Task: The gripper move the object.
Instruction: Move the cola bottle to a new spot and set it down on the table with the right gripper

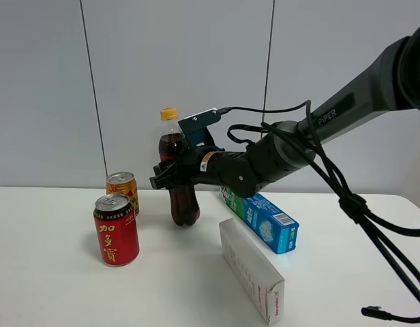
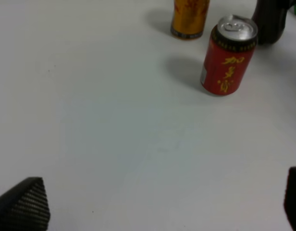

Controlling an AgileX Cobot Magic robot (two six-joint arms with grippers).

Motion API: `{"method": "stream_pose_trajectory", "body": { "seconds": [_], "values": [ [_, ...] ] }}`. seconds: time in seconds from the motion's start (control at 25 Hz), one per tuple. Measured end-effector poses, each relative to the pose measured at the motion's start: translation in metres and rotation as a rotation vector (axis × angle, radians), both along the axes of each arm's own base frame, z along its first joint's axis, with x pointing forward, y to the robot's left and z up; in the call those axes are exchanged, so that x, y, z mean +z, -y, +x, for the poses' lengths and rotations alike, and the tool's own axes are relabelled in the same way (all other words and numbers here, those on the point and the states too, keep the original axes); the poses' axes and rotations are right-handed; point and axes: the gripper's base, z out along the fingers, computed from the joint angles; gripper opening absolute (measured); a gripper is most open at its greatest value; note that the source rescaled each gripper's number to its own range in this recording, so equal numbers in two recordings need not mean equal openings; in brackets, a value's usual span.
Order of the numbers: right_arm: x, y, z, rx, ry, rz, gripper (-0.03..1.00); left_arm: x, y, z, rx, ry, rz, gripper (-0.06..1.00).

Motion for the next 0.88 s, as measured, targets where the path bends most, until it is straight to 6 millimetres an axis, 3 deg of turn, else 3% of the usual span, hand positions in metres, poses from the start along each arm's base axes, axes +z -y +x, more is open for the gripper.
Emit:
{"method": "stream_pose_trajectory", "body": {
  "seconds": [0.48, 0.52, 0.64, 0.68, 0.76, 0.88],
  "values": [
    [0.000, 0.000, 0.000, 0.000, -0.005, -0.007, 0.00, 0.000, 0.000, 0.000, 0.000, 0.000, 0.000, 1.00],
    [0.000, 0.000, 0.000, 0.000, -0.005, -0.007, 0.03, 0.000, 0.000, 0.000, 0.000, 0.000, 0.000, 1.00],
    [0.008, -0.002, 0.001, 0.006, 0.033, 0.024, 0.54, 0.000, 0.000, 0.000, 0.000, 0.000, 0.000, 1.00],
    [0.008, -0.002, 0.001, 0.006, 0.033, 0.024, 0.54, 0.000, 0.000, 0.000, 0.000, 0.000, 0.000, 1.00],
    [0.012, -0.002, 0.002, 0.008, 0.047, 0.036, 0.80, 0.000, 0.000, 0.000, 0.000, 0.000, 0.000, 1.00],
    [0.011, -0.002, 0.002, 0.004, 0.036, 0.038, 0.86, 0.000, 0.000, 0.000, 0.000, 0.000, 0.000, 1.00]
  ]
}}
